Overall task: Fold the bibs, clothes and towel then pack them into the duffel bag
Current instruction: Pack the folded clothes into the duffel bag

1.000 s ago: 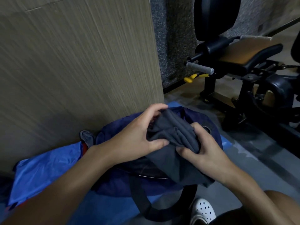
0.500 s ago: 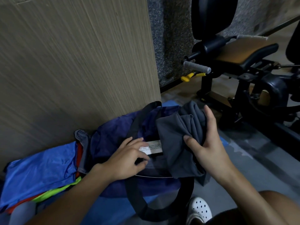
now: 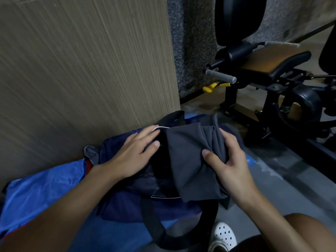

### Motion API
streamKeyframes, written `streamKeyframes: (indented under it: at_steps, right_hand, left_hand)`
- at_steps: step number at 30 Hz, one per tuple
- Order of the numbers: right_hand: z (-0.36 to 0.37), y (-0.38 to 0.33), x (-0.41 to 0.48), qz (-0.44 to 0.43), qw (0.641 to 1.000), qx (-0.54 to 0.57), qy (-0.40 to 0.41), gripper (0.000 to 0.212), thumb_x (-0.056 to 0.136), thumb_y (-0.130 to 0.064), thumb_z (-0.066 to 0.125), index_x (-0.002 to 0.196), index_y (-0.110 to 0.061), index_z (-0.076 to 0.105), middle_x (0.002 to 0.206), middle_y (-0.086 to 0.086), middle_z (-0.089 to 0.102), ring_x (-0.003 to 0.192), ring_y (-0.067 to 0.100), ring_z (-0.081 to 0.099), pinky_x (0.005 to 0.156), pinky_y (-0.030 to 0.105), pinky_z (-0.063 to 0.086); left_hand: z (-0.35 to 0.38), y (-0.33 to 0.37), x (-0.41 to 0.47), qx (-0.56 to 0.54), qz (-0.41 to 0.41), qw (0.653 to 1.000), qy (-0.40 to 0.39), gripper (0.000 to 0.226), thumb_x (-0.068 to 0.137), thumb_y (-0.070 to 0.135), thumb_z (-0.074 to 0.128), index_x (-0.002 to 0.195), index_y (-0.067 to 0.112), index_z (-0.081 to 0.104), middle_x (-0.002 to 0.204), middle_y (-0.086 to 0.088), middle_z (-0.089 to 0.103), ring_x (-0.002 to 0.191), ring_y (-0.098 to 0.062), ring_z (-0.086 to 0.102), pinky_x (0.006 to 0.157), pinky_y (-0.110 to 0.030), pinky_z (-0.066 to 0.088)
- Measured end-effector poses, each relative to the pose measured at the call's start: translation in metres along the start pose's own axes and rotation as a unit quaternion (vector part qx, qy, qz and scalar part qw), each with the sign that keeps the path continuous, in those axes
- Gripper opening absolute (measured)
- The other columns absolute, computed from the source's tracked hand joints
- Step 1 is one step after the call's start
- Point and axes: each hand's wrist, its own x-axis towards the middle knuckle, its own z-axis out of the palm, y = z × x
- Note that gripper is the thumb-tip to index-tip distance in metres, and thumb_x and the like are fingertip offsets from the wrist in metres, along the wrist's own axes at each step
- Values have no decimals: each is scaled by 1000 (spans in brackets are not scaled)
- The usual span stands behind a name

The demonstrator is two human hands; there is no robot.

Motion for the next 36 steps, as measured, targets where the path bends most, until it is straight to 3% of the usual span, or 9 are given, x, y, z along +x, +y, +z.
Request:
streamKeyframes:
  at_steps: [7, 11, 15, 22, 25, 28, 31, 34, 36]
  right_hand:
    - [33, 18, 0, 103, 994, 2, -41, 51, 79, -25, 73, 127, -31, 58, 126, -2, 61, 113, 10, 61, 101, 35, 49]
    - [53, 26, 14, 207, 977, 43, -18, 24, 88, -8, 67, 105, -25, 67, 94, 0, 75, 86, 18, 71, 82, 40, 58]
    - [81, 26, 36, 202, 974, 98, -9, 24, 91, -8, 65, 113, -18, 65, 99, 1, 75, 92, 18, 71, 83, 37, 57]
    - [105, 71, 57, 316, 948, -19, 42, 41, 91, -5, 61, 132, -6, 55, 108, 5, 64, 99, 24, 63, 94, 39, 54]
    - [104, 65, 66, 286, 957, -5, 39, 45, 94, -10, 62, 138, -7, 50, 115, 3, 61, 105, 21, 58, 98, 32, 48]
    - [105, 65, 67, 226, 966, -128, 7, 45, 95, -21, 59, 136, -6, 52, 131, 14, 58, 122, 31, 54, 106, 37, 41]
    - [103, 59, 57, 95, 937, -336, -19, 47, 92, -31, 58, 135, -13, 55, 144, 16, 45, 132, 34, 41, 111, 41, 34]
    - [98, 48, 48, -75, 922, -367, -96, 49, 92, -43, 49, 133, -19, 58, 149, 3, 43, 140, 21, 34, 116, 41, 28]
    - [96, 48, 42, -112, 877, -424, -198, 65, 89, -61, 31, 141, -26, 48, 158, -2, 29, 149, 16, 14, 122, 42, 11]
  left_hand:
    - [-32, 13, 16, -33, 7, 999, 8, 76, 91, 61, 15, 149, 20, 41, 154, 29, 24, 142, 13, 20, 122, -47, 14]
    - [-41, 17, 18, -17, 14, 1000, -1, 76, 91, 64, 14, 150, 23, 40, 156, 29, 22, 140, 17, 16, 122, -47, 12]
    - [-47, 21, 19, -8, 21, 1000, -5, 75, 92, 63, 13, 151, 24, 38, 154, 33, 20, 138, 21, 14, 122, -47, 10]
    - [-60, 23, 20, -7, 30, 999, -18, 73, 92, 62, 12, 149, 26, 41, 156, 32, 20, 138, 21, 14, 122, -48, 7]
    - [-60, 23, 18, -8, 31, 999, -24, 74, 93, 62, 11, 150, 25, 39, 157, 31, 20, 139, 21, 14, 122, -48, 5]
    - [-59, 24, 15, -15, 32, 999, -34, 72, 94, 62, 11, 150, 27, 39, 157, 33, 19, 139, 20, 14, 123, -48, 2]
    - [-57, 24, 13, -15, 32, 999, -32, 72, 94, 63, 12, 150, 27, 40, 156, 34, 19, 139, 20, 15, 123, -47, 1]
    - [-54, 24, 13, 1, 32, 999, -29, 75, 92, 64, 13, 152, 26, 37, 156, 34, 18, 139, 20, 15, 123, -48, 2]
    - [-54, 25, 12, 12, 32, 999, -33, 74, 92, 65, 17, 153, 27, 34, 156, 35, 16, 140, 19, 15, 123, -48, 2]
